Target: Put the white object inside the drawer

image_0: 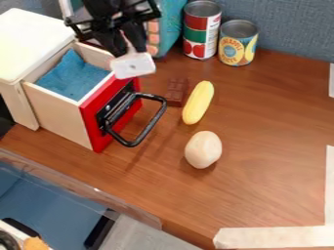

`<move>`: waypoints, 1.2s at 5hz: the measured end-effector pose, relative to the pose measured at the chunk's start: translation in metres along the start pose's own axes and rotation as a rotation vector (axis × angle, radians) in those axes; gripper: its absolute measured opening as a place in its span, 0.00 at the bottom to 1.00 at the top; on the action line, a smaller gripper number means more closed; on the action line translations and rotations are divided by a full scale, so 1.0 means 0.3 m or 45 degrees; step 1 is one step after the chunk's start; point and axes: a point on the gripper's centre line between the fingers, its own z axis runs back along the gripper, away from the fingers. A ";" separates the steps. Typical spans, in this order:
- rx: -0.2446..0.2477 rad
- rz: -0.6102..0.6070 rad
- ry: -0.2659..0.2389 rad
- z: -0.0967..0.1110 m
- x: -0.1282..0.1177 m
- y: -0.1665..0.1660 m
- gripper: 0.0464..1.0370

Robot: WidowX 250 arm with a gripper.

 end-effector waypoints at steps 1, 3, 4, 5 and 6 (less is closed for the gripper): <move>0.035 0.054 0.000 -0.011 0.030 0.070 0.27; 0.103 0.097 -0.038 0.001 0.057 0.153 0.27; 0.150 0.111 -0.051 0.001 0.064 0.190 0.27; 0.193 0.119 -0.057 -0.007 0.071 0.225 0.27; 0.234 0.124 -0.053 -0.030 0.075 0.255 0.27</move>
